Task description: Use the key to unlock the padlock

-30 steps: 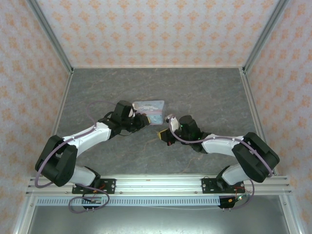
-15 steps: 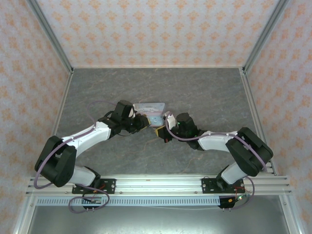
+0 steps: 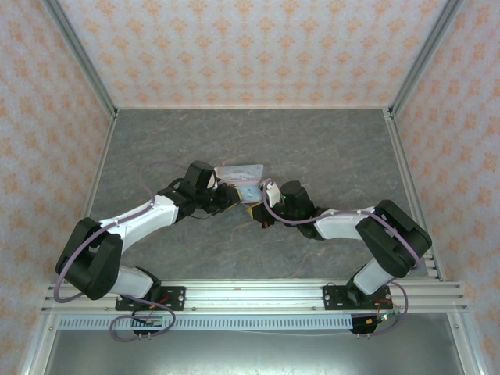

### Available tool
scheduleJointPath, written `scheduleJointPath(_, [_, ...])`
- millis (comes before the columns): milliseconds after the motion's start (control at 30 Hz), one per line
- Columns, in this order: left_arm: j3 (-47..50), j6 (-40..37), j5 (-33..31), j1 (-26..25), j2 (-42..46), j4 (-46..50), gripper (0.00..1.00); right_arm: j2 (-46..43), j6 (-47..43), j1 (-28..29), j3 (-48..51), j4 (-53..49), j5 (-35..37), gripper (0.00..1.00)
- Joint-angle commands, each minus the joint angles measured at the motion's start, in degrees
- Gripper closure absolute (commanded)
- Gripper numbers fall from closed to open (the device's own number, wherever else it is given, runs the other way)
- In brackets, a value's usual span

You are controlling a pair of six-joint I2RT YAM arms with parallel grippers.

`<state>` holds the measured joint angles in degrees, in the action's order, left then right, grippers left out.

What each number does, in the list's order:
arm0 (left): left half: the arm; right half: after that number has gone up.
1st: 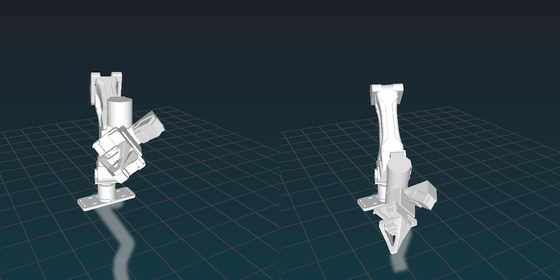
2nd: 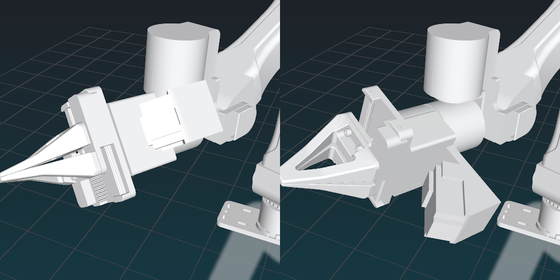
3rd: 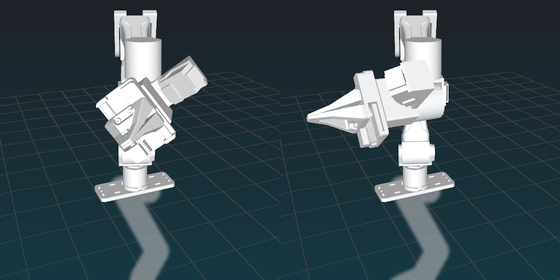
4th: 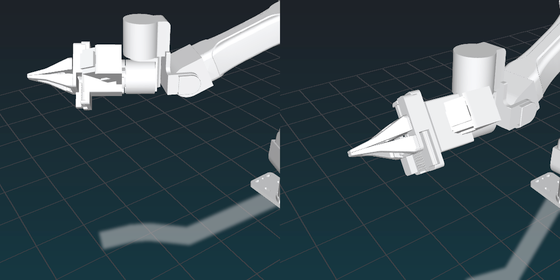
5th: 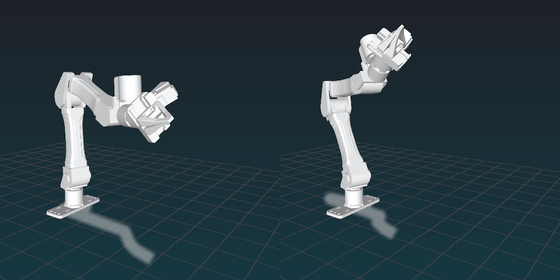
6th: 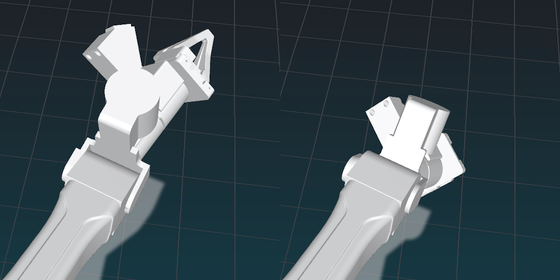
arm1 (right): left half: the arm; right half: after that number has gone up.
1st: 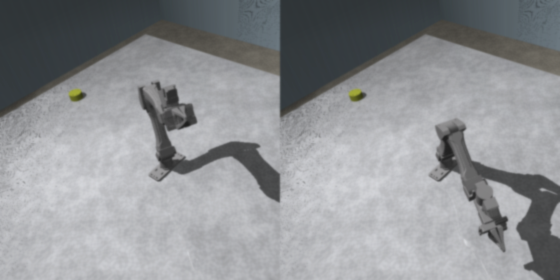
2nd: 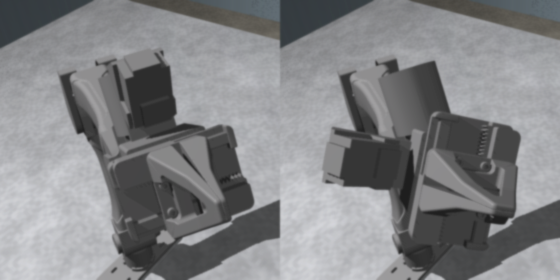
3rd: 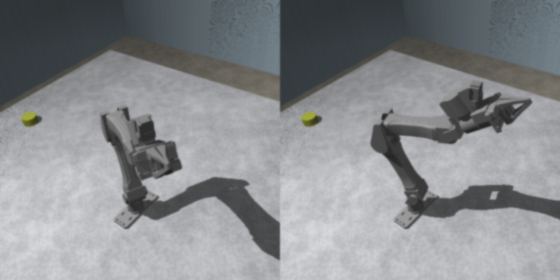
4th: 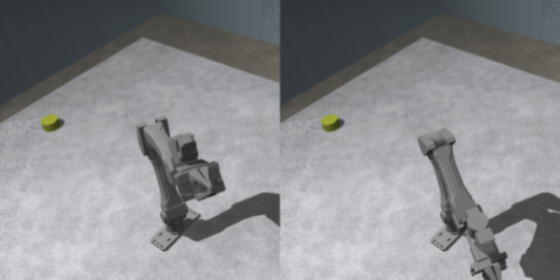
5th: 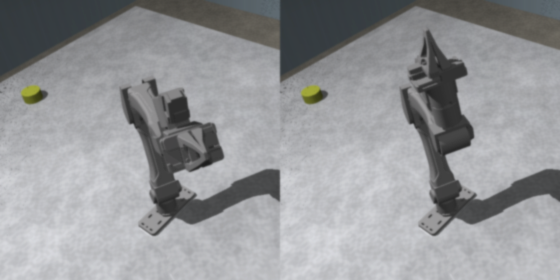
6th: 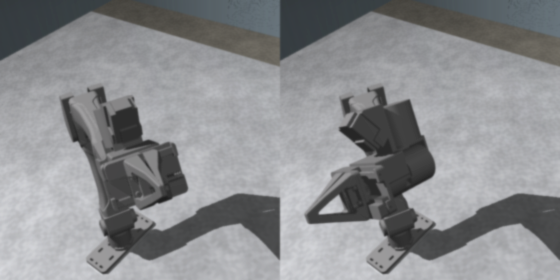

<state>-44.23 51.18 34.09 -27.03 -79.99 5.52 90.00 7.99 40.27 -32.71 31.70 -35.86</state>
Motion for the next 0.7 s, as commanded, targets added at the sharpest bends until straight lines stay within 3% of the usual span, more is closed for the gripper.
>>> scheduleJointPath(0, [-2.45, -0.18, 0.67, -0.71, 0.24, -2.12, 0.84, 0.44, 0.58, 0.33, -1.63, 3.36, 1.05, 1.00])
scheduleJointPath(667, [-2.16, -0.62, -0.16, -1.05, -0.61, -1.69, 0.84, 0.99, 2.16, 0.42, -1.82, 7.14, -1.93, 1.00])
